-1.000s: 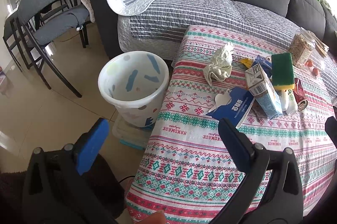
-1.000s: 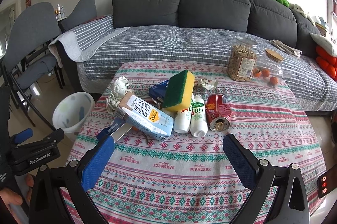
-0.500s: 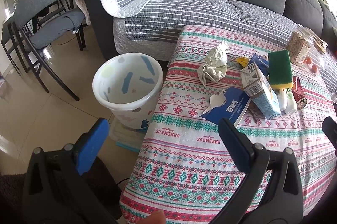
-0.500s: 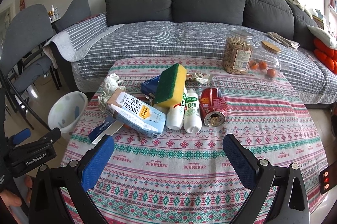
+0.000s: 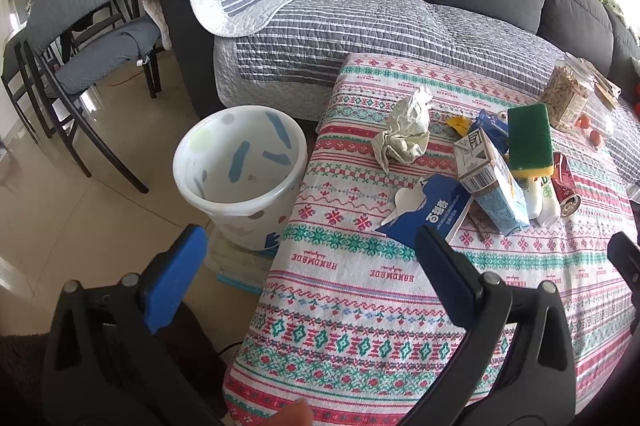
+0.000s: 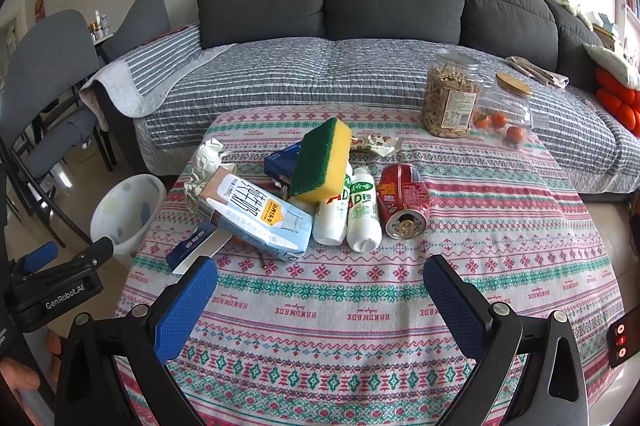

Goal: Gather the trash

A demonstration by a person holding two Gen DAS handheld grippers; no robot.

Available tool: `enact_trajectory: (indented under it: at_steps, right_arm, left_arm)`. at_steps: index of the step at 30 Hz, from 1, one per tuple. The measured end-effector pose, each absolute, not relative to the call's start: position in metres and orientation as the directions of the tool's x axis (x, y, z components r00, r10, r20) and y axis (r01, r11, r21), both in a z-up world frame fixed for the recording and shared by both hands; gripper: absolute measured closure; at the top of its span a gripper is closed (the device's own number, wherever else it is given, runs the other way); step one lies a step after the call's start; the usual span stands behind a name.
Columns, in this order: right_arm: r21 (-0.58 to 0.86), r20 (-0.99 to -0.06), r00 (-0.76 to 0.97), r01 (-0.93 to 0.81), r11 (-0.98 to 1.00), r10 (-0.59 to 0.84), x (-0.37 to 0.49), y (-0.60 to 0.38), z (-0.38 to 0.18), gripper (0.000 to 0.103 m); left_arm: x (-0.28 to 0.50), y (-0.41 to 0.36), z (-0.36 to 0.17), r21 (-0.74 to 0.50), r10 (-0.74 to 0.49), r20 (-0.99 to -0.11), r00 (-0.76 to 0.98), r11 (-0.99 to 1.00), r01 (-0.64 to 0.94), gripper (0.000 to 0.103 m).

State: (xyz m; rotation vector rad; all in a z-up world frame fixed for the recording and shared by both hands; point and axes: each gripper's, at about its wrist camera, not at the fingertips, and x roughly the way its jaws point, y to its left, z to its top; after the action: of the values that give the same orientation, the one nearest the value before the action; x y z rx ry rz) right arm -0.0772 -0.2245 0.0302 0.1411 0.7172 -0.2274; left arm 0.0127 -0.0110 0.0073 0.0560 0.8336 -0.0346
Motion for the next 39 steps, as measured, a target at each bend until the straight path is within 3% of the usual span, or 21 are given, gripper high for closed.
enact_trajectory:
  at_steps: [12,22,26,33,39]
  right_arm:
    - [0.039,-0.679,0.714,0.265,0.964,-0.169,-0.079,-0.229,0.033,0.0]
    - [0.121,-0.731,0.678,0.244,0.962,-0.08,-0.059,-0.269,0.078,0.0]
    - [0.082,-0.752,0.65,0.263,0.961,-0.114,-0.036,-0.286,0.078,0.0]
    - [0.105,-0.805,0.583,0.317,0.943,-0.106,-0.012,-0.319,0.038,0.0]
    - [0.179,-0.842,0.538,0.36,0.916,-0.047,0.016,-0.356,0.015,0.002]
  left_arm:
    - [0.014,-0.016,0.008,0.033,-0.026,-0.738,0.674,0.997,0.074,0.0]
    - [0.044,-0.053,0.036,0.053,-0.124,-0.744,0.656,0.968,0.243,0.0]
    - [0.06,-0.068,0.031,0.04,-0.164,-0.781,0.603,0.95,0.31,0.0]
    - [0.09,-0.092,0.007,-0.119,-0.307,-0.837,0.453,0.91,0.397,0.0]
    - [0.107,-0.115,-0.004,-0.234,-0.405,-0.838,0.364,0.871,0.431,0.015]
